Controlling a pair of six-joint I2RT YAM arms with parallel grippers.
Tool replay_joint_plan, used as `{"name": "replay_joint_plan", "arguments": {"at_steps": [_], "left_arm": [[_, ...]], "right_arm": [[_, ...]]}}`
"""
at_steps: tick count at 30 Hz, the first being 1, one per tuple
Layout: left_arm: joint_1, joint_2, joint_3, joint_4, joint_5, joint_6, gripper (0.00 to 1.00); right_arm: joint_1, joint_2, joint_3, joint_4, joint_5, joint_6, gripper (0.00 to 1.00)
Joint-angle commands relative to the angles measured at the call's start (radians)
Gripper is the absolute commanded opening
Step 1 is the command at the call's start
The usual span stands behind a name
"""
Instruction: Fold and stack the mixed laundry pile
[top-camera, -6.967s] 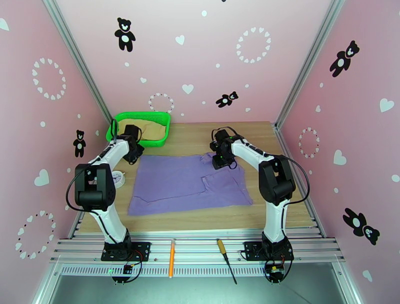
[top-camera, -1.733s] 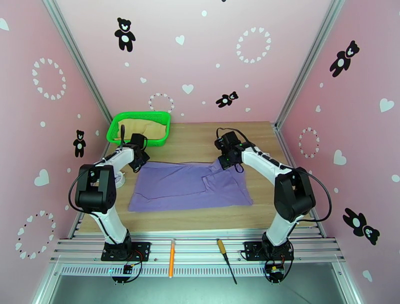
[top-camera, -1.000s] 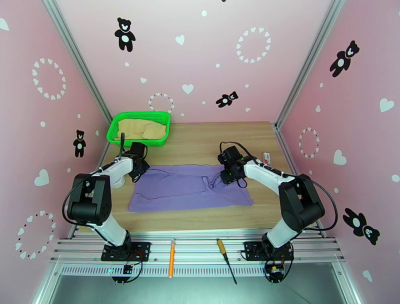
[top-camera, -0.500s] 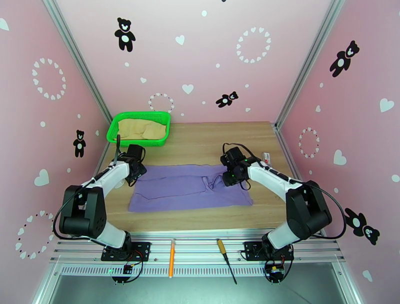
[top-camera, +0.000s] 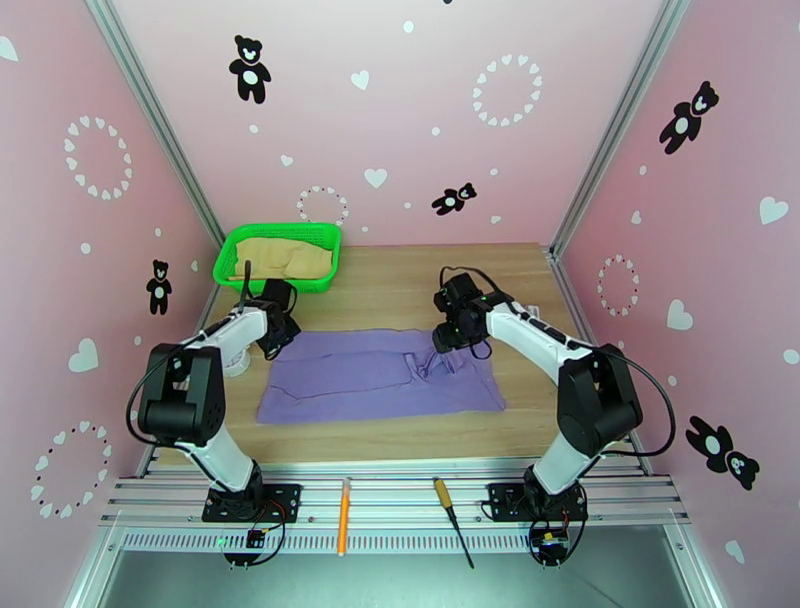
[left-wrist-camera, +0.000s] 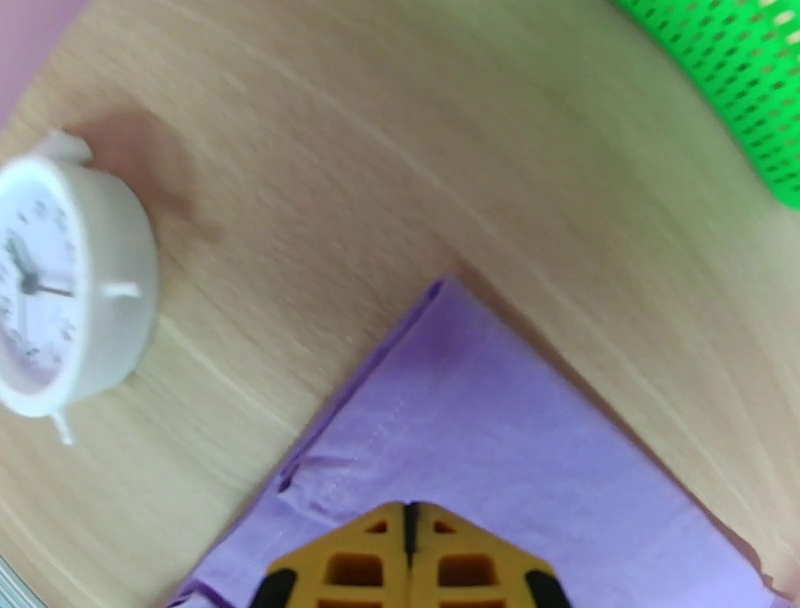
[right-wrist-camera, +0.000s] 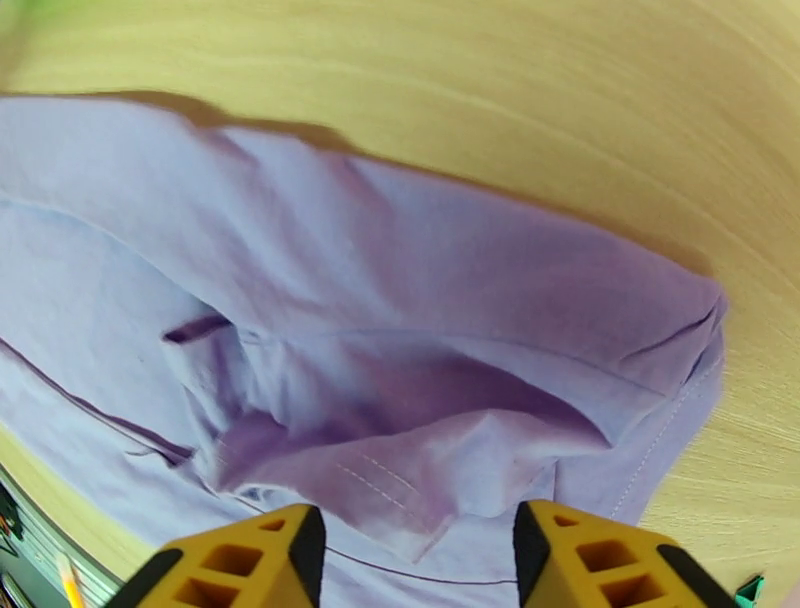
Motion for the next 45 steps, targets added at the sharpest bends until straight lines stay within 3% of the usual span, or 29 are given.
{"name": "replay_joint_plan", "arguments": {"at_steps": [1, 8, 12, 25, 27, 29, 33, 40, 45], "left_arm": [[-0.009, 0.057, 0.024, 0.026, 0.023, -0.010, 0.00], [-0.009, 0.121, 0.021, 0.049, -0.004, -0.009, 0.00], [-0.009, 0.123, 0.022, 0.043, -0.019, 0.001, 0.00], [-0.009, 0.107, 0.018, 0.039, -0.022, 0.002, 0.00], [-0.009, 0.104, 0.017, 0.036, -0.027, 0.003, 0.00], [-0.009, 0.099, 0.015, 0.033, -0.033, 0.005, 0.00], [-0.009, 0.092, 0.011, 0.028, -0.040, 0.008, 0.00], [-0.010, 0.088, 0.006, 0.032, -0.041, 0.013, 0.00], [-0.009, 0.090, 0.009, 0.028, -0.045, 0.019, 0.00]], "right_arm": [[-0.005, -0.018, -0.077, -0.015, 0.036, 0.100, 0.56], [-0.125, -0.104, -0.173, 0.092, 0.009, 0.276, 0.55], [-0.193, -0.104, -0.179, 0.143, -0.069, 0.315, 0.54], [-0.178, -0.213, -0.335, 0.189, -0.244, 0.455, 0.47], [-0.168, -0.240, -0.390, 0.260, -0.297, 0.542, 0.48], [-0.157, -0.285, -0.463, 0.368, -0.329, 0.676, 0.55], [-0.131, -0.429, -0.608, 0.572, -0.281, 0.990, 0.66], [-0.069, -0.656, -0.756, 0.623, -0.093, 1.371, 0.74], [-0.043, -0.702, -0.822, 0.650, -0.072, 1.551, 0.72]]}}
